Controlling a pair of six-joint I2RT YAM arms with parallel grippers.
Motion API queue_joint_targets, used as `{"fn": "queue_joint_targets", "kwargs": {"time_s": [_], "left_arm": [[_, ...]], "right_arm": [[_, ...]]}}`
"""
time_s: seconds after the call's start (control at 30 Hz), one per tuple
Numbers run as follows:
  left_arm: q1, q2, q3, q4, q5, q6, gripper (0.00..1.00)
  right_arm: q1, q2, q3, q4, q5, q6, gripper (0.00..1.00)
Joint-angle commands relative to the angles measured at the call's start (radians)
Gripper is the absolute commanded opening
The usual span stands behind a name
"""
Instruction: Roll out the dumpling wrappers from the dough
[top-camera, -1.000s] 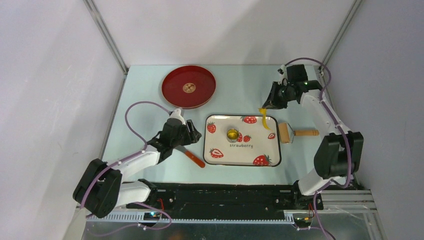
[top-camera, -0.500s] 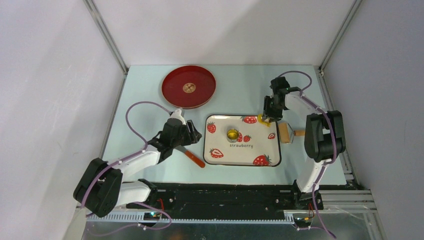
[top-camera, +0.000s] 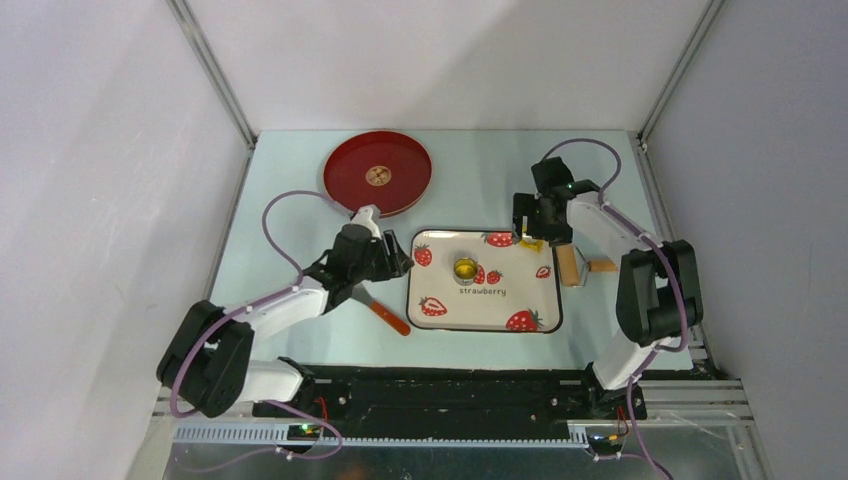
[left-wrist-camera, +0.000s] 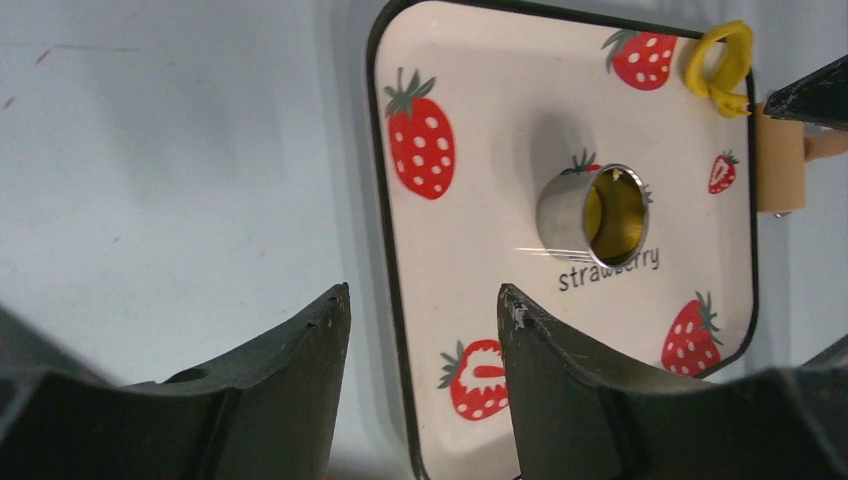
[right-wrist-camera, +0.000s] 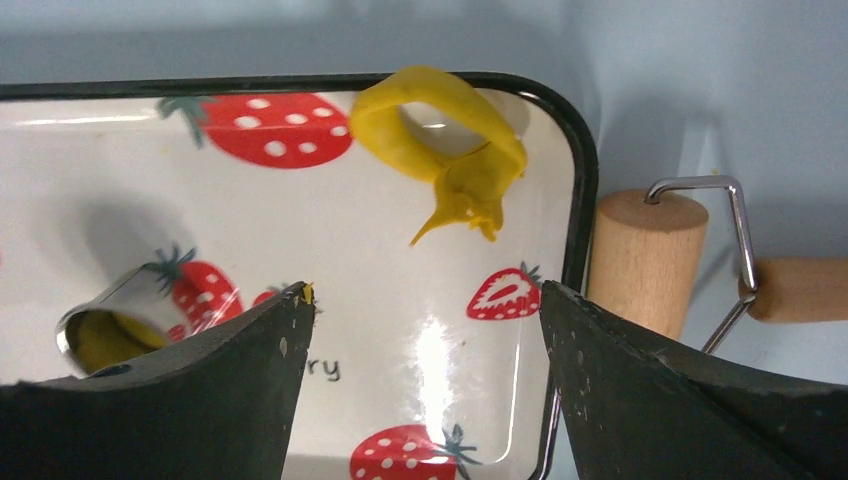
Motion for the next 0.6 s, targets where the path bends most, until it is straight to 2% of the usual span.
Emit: {"fn": "queue_joint_targets", "kwargs": {"time_s": [0.0,0.27,0.57], "left_arm": [[-0.028,0.04,0.089,0.037,0.05,-0.006,0.6],[-0.132,0.263,0.272,0.038,0.131,-0.017,0.54],[-0.193,0.491,0.403,0.035,0.067,-0.088,0.43]], "right_arm": [[0.0,-0.083,-0.009,0.013,-0.061,0.004,0.88],[-0.045,-0.117,-0.066,0.084,-0.318,0.033,0.88],[-0.099,-0.16,-0.163,0.13,-0.422,0.031,0.88]]}}
